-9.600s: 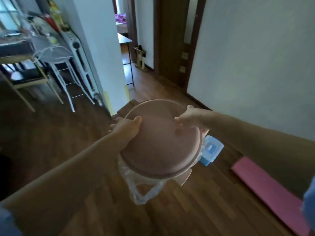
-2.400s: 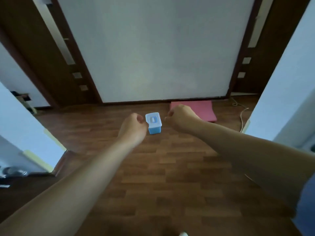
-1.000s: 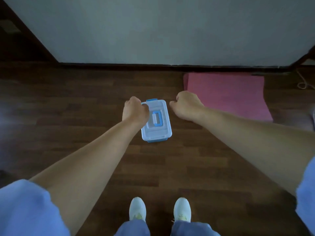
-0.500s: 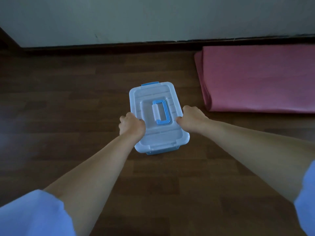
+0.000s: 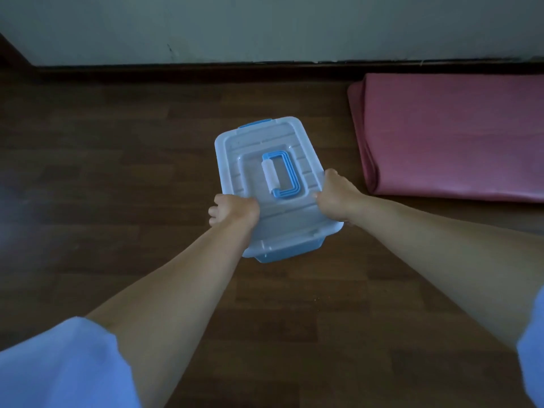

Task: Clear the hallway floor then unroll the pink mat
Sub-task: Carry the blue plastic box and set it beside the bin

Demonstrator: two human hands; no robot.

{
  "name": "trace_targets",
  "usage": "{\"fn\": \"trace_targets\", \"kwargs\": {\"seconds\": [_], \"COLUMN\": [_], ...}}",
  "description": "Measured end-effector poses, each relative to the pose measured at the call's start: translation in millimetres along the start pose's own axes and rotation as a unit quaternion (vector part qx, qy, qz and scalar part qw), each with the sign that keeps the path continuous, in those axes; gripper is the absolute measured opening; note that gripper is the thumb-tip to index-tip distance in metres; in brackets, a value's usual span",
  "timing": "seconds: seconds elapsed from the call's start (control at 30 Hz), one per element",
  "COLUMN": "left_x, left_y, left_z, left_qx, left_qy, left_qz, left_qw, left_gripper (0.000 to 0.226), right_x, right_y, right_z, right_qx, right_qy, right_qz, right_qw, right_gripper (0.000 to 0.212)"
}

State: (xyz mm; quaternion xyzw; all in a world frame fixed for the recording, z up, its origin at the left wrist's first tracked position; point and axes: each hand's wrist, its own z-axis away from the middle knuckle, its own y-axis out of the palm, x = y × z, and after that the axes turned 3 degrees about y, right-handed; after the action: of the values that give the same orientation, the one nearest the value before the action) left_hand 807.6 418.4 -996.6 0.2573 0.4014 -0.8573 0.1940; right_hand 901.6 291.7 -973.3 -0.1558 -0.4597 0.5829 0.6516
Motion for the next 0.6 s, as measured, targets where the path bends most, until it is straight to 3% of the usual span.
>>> {"fn": "trace_targets", "kwargs": {"seconds": [0.37, 0.6], "left_x": [-140.2, -215.9], "left_y": [-193.9, -352.3], "left_z": [136.8, 246.2], "left_qx": [-0.080, -0.115], "left_qy": [-0.135, -0.156], "left_qz": [0.027, 0.114], "left_qw": [0.987, 0.974], "left_gripper": [0.070, 0.073], "right_x": [158.5, 267.5], "right_y": [-171.2, -290.8], "right_z": [165.2, 289.9], "right_qx": [0.012, 0.023], "right_qy": [-0.095, -0.202], "right_qz": [0.054, 0.087], "right_qw": [0.994, 0.975], "right_gripper": [0.043, 0.050]}}
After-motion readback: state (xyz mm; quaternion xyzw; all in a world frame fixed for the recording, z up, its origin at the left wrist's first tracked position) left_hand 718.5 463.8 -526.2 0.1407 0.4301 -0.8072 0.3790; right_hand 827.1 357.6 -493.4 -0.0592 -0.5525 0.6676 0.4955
